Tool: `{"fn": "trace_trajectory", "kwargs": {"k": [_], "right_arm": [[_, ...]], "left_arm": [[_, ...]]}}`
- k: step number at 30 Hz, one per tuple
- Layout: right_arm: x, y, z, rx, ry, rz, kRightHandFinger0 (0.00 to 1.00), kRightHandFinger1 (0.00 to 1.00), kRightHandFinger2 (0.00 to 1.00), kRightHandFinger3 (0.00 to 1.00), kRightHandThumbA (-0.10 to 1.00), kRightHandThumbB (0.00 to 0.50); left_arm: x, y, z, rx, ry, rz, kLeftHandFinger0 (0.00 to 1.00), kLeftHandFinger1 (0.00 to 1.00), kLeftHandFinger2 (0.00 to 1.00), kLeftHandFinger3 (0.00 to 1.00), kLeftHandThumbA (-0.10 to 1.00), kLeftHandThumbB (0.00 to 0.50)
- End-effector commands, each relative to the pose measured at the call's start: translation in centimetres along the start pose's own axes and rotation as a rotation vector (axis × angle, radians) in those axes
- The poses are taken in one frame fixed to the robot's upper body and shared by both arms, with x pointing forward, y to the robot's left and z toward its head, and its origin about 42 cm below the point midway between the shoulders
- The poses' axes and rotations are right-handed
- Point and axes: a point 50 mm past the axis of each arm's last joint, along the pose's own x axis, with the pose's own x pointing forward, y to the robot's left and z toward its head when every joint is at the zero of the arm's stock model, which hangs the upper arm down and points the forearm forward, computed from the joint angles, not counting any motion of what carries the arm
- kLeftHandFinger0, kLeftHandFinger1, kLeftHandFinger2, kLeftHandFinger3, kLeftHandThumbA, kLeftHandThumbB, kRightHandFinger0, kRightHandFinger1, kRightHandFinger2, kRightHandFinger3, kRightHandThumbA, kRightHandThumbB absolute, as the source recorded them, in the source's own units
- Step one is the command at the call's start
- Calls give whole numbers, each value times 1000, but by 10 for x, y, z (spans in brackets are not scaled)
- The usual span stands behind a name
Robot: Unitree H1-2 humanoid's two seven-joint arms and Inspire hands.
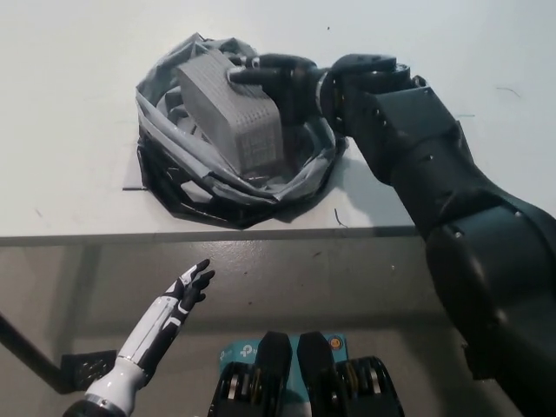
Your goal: Use the right hand to pick up a small rectangular container and put it into a plastic bag and lift the bag
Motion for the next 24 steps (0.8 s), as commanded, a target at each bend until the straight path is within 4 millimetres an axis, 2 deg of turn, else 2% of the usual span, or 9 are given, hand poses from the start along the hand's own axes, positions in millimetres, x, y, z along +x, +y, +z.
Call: {"fn": "trace_trajectory", "kwargs": {"k": [1, 2, 4, 6, 7, 9, 11, 13, 24], "right_arm": [[-8, 4, 30, -350, -56, -44, 0, 174, 636, 687, -100, 206], [-7, 5, 30, -398, -56, -55, 0, 174, 636, 687, -100, 206], [-7, 6, 32, -528, -73, -88, 47, 259, 673, 397, -81, 219], [-8, 8, 34, -607, -90, -117, 109, 373, 701, 534, 66, 215], [-8, 7, 33, -628, -109, -119, 564, 821, 1000, 989, 171, 247], [-9, 8, 34, -725, -158, -117, 1000, 1000, 1000, 1000, 485, 386], [-11, 10, 34, -878, -205, -119, 1000, 1000, 1000, 1000, 776, 491], [-12, 16, 34, -1035, -262, -160, 1000, 1000, 1000, 1000, 950, 500], [-25, 28, 53, -1147, -529, -273, 1000, 1000, 1000, 1000, 1000, 498]], "left_arm": [[7, 5, 13, 24, -40, -12, 1000, 1000, 1000, 1000, 1000, 365], [7, 5, 13, 25, -40, -12, 1000, 1000, 1000, 1000, 1000, 365], [7, 5, 13, 25, -42, -14, 1000, 1000, 1000, 1000, 1000, 365], [7, 5, 13, 29, -42, -15, 1000, 1000, 1000, 1000, 1000, 364], [7, 5, 14, 26, -42, -16, 1000, 1000, 1000, 1000, 1000, 370], [8, 5, 14, 26, -44, -17, 1000, 1000, 1000, 1000, 1000, 369], [8, 5, 14, 24, -43, -19, 1000, 1000, 1000, 1000, 1000, 372], [8, 5, 14, 28, -40, -16, 1000, 1000, 1000, 1000, 1000, 373], [9, 5, 16, 34, -46, -20, 1000, 1000, 1000, 1000, 1000, 364]]}}
